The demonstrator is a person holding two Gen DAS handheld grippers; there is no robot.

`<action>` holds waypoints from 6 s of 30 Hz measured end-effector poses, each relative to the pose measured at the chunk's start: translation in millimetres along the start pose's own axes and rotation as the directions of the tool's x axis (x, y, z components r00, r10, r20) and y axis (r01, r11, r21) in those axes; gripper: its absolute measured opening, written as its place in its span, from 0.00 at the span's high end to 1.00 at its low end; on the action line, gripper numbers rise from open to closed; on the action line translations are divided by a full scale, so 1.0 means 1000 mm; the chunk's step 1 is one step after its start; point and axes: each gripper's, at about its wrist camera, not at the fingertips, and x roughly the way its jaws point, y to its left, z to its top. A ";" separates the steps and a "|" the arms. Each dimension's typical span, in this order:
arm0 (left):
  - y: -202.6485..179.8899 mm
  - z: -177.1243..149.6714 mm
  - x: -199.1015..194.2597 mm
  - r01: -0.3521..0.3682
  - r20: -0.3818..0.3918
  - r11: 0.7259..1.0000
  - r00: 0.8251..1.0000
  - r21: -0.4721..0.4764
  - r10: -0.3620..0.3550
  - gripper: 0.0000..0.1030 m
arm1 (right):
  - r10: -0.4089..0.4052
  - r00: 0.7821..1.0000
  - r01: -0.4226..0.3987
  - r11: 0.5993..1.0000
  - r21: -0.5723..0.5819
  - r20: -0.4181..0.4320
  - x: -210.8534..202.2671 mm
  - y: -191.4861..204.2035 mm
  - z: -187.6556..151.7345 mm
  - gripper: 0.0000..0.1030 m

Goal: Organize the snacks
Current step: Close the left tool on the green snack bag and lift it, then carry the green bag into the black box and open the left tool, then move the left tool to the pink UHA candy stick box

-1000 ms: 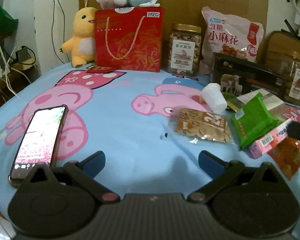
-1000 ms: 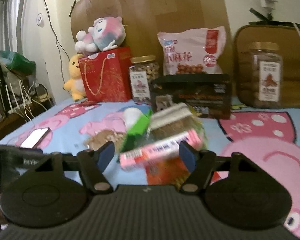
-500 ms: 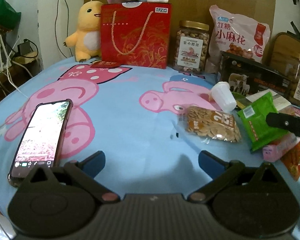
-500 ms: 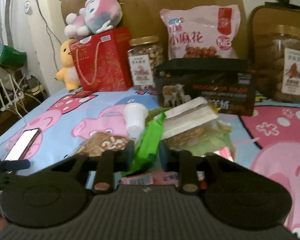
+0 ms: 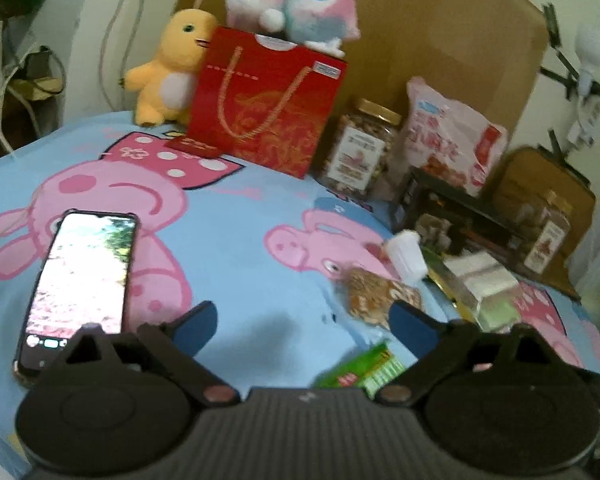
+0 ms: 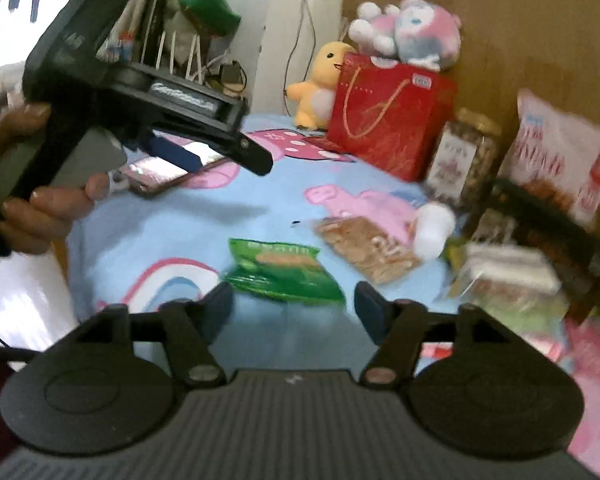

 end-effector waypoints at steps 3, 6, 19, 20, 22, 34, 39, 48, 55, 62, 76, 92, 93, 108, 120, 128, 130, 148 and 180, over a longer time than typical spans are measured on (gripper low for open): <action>-0.006 -0.005 0.009 0.004 -0.041 1.000 0.999 0.018 -0.003 0.10 | 0.026 1.000 -0.025 0.992 0.125 -0.009 -0.001 -0.012 -0.005 0.31; -0.008 -0.010 0.019 -0.023 -0.087 0.999 0.996 0.036 0.026 0.10 | 0.036 0.999 -0.030 0.982 0.189 -0.026 -0.003 -0.013 -0.014 0.31; -0.053 0.003 0.030 -0.090 -0.075 0.982 0.992 0.166 0.104 0.12 | -0.138 0.990 0.121 0.952 0.281 0.042 -0.033 -0.017 -0.018 0.31; -0.056 0.001 0.030 -0.092 -0.072 0.980 0.992 0.175 0.106 0.13 | -0.152 0.987 0.134 0.947 0.292 0.041 -0.036 -0.019 -0.021 0.31; -0.060 -0.002 0.030 -0.106 -0.071 0.975 0.990 0.194 0.122 0.15 | -0.173 0.984 0.153 0.937 0.314 0.039 -0.041 -0.021 -0.025 0.31; -0.071 -0.011 0.020 -0.160 -0.054 0.961 0.983 0.225 0.176 0.17 | -0.219 0.976 0.197 0.900 0.388 0.015 -0.052 -0.024 -0.039 0.31; -0.079 -0.016 0.014 -0.152 -0.045 0.960 0.985 0.237 0.167 0.17 | -0.228 0.973 0.200 0.894 0.400 0.023 -0.058 -0.027 -0.043 0.31; -0.096 -0.038 0.004 -0.113 -0.034 0.948 0.991 0.299 0.128 0.17 | -0.248 0.969 0.222 0.872 0.437 0.003 -0.065 -0.033 -0.052 0.31; -0.088 -0.038 -0.001 -0.072 -0.032 0.959 0.996 0.275 0.084 0.16 | -0.241 0.971 0.217 0.876 0.431 0.002 -0.064 -0.032 -0.052 0.31; -0.035 -0.021 -0.011 -0.026 -0.019 0.983 0.999 0.182 0.030 0.18 | -0.177 0.984 0.161 0.915 0.371 0.010 -0.057 -0.025 -0.044 0.36; -0.017 -0.024 0.032 0.216 -0.171 0.965 0.967 0.148 -0.190 0.40 | 0.080 0.995 -0.066 0.977 0.201 -0.066 -0.010 0.007 -0.023 0.66; -0.012 -0.019 0.030 0.315 -0.195 0.949 0.930 -0.008 -0.311 0.30 | 0.006 0.999 0.001 0.979 0.203 -0.034 -0.022 -0.009 -0.024 0.52; -0.015 -0.020 0.032 0.315 -0.202 0.949 0.929 -0.001 -0.309 0.32 | 0.011 0.999 -0.003 0.980 0.200 -0.036 -0.021 -0.008 -0.024 0.50; -0.064 -0.004 0.007 0.300 -0.122 0.948 0.950 0.105 -0.287 0.51 | 0.001 0.999 -0.007 0.984 0.180 0.036 -0.023 -0.020 -0.010 0.70; -0.147 0.038 0.065 0.339 -0.128 0.917 0.940 0.210 -0.318 0.51 | -0.138 0.983 0.108 0.969 0.223 0.122 -0.045 -0.090 0.000 0.69; -0.198 0.087 0.122 0.356 -0.081 0.895 0.934 0.267 -0.347 0.51 | -0.255 0.951 0.212 0.949 0.232 0.176 -0.041 -0.147 0.019 0.69; -0.206 0.099 0.139 0.356 -0.068 0.896 0.934 0.267 -0.351 0.51 | -0.281 0.942 0.234 0.942 0.241 0.185 -0.034 -0.165 0.027 0.69; -0.211 0.119 0.254 0.307 -0.128 0.933 0.949 0.185 -0.287 0.45 | -0.372 0.922 0.332 0.904 0.269 0.110 0.037 -0.239 0.039 0.65; -0.116 -0.043 0.073 0.389 -0.223 0.889 0.914 0.241 -0.339 0.32 | -0.138 0.990 0.129 0.844 0.520 -0.022 -0.062 -0.132 -0.061 0.48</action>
